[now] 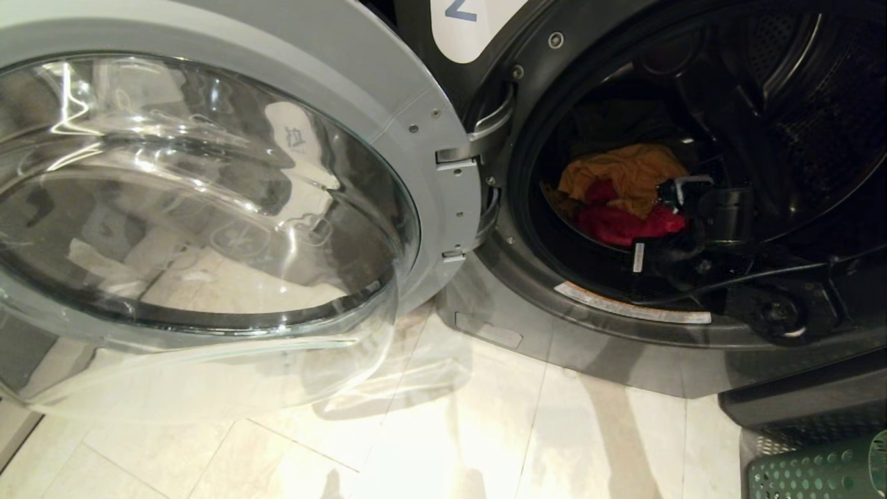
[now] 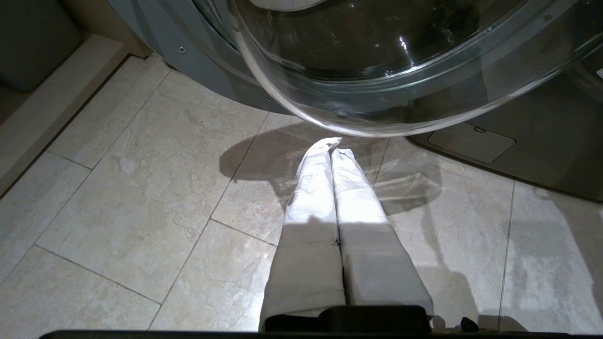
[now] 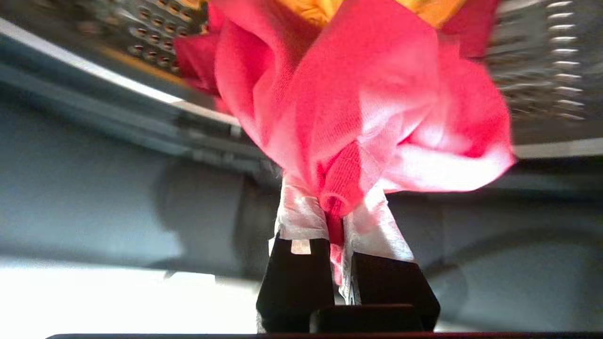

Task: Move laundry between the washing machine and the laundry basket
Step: Pick a cloth and place it into the basket

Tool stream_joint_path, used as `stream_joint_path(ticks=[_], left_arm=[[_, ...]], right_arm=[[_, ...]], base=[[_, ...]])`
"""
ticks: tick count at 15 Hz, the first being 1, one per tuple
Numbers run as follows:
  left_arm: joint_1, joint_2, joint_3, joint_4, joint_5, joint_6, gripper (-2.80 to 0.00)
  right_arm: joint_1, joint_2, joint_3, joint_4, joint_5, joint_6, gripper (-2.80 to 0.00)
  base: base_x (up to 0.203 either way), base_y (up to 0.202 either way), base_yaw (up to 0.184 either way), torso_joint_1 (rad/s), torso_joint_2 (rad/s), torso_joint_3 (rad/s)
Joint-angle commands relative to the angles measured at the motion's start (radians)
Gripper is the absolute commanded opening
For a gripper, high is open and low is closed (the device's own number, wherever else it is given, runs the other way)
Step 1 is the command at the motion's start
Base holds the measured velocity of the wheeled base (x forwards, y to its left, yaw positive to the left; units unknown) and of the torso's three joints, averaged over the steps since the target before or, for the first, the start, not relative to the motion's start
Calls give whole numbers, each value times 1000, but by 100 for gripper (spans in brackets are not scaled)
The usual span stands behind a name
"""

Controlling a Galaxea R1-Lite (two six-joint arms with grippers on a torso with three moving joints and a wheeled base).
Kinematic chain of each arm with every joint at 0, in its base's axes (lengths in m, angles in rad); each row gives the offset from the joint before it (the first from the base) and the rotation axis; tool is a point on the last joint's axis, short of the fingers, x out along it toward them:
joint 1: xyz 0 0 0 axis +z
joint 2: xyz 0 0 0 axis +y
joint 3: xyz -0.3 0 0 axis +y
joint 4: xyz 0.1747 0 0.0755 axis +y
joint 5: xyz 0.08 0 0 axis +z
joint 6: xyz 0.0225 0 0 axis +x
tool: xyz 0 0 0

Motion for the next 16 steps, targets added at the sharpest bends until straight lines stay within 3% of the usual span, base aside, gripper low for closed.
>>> stream_joint_path(ticks=[1, 5, 8, 12, 14, 16], left_arm=[[0, 1, 40, -2, -1, 1, -280], [0, 0, 40, -3, -6, 11, -280], [0, 1, 40, -3, -6, 11, -280], [0, 0, 40, -1, -6, 11, -280], [0, 1, 40, -1, -4, 11, -280], [0, 1, 40, -1, -4, 11, -280]], right_arm=[[29, -228, 152, -22, 2, 0, -280], [136, -569, 437, -24, 6, -5, -280], [169, -829, 633, -10, 10, -26, -280], [153, -1121, 745, 124, 11, -78, -280], [116, -1187, 773, 191, 11, -36, -280], [120, -1218, 762, 219, 50, -79, -280]], base=[[0, 0, 0, 0, 0, 0], [0, 0, 0, 0, 0, 0], [0, 0, 0, 0, 0, 0], [0, 0, 0, 0, 0, 0], [0, 0, 0, 0, 0, 0], [0, 0, 0, 0, 0, 0]])
